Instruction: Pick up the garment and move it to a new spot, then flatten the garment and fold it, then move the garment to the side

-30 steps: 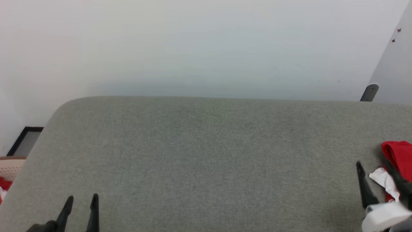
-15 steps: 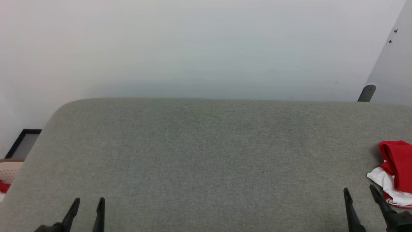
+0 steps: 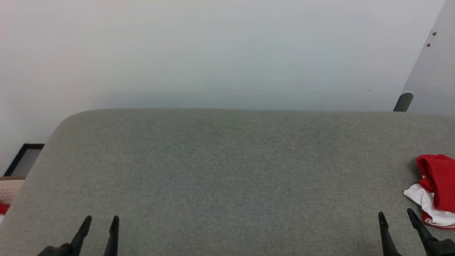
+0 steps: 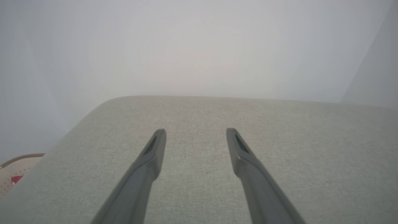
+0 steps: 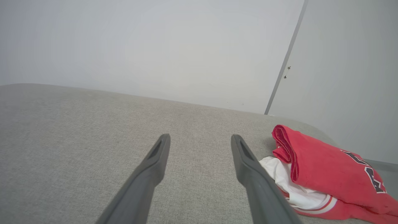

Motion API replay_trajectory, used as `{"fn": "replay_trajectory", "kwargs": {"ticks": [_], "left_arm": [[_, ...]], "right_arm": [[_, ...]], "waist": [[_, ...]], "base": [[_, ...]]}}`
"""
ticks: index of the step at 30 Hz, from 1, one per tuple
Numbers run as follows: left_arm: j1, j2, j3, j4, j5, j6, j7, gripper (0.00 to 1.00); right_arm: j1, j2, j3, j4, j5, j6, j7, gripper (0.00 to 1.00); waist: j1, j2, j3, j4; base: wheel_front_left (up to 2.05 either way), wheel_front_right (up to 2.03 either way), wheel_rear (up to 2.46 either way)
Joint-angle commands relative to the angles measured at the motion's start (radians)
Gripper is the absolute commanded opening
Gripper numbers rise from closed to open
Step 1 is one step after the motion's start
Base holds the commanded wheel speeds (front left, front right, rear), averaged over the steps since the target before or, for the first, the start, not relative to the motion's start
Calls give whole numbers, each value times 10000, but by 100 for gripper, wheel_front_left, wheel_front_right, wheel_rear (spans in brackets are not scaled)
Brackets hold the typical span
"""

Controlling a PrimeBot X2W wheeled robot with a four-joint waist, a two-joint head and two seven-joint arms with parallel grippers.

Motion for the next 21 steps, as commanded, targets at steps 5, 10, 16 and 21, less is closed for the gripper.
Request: {"fn": "replay_trajectory", "kwargs": {"ticks": [5, 10, 16, 21], "left_arm": [[-29, 7, -59, -58, -221, -42, -7, 100], [38, -83, 74, -175, -233, -42, -7, 100], [216, -407, -57, 236, -274, 2, 11, 0], [23, -559, 37, 265, -1134, 0, 281, 0]], "right_arm": [[89, 37, 3, -17, -40, -12, -41, 100], [74, 37, -16, -53, -40, -12, -41, 100], [142, 115, 51, 434, 39, 2, 76, 0], [-100, 169, -74, 530, 1109, 1, 412, 0]], "waist": [[0, 0, -15, 18], [0, 0, -34, 33], [0, 0, -34, 32], [0, 0, 4, 4]], "base": [[0, 0, 0], [0, 0, 0], [0, 0, 0], [0, 0, 0]]}}
